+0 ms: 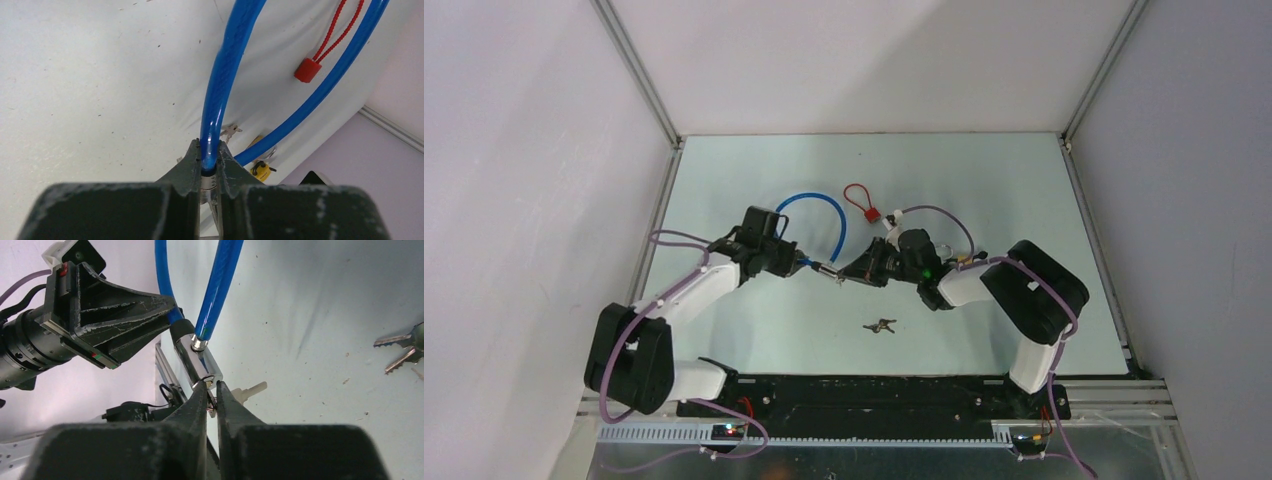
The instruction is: Unlock with the key
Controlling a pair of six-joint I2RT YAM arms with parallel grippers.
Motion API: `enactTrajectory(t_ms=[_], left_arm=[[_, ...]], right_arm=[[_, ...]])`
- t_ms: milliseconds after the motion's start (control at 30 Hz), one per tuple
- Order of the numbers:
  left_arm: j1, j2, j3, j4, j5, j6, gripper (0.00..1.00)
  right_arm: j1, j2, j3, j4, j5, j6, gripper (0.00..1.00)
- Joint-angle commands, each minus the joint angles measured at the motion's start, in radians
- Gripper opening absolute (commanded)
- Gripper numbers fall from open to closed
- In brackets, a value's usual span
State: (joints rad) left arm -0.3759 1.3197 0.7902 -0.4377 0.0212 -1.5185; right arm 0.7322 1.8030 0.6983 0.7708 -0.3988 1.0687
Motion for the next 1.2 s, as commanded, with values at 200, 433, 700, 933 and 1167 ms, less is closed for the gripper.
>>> enactTrajectory(t_ms=[200, 433, 700, 933, 1167], left_arm=[[0.048, -0.029, -0.024, 0.129, 0.171, 0.018, 0.0], [0.083, 0.016, 0.0, 0.128, 0.199, 0.041, 0.0], [0.083, 0.016, -0.01, 0.128, 0.228, 0.037, 0.0], [0.083, -0.006, -0.019, 0.128, 0.235, 0.032, 0.0], [0.083, -0.02, -0.026, 0.128, 0.241, 0.025, 0.0]], right_arm=[[-0.015, -0.217, -0.007, -0.087, 0.063, -0.197, 0.46], [0.001, -0.458, -0.017, -0.291, 0.122, -0.613, 0.5], [0.094, -0.528, -0.026, -0.385, 0.161, -1.251, 0.51], [0.155, -0.44, -0.038, -0.317, 0.224, -1.47, 0.5], [0.242, -0.357, -0.04, -0.246, 0.308, -1.559, 0.5]])
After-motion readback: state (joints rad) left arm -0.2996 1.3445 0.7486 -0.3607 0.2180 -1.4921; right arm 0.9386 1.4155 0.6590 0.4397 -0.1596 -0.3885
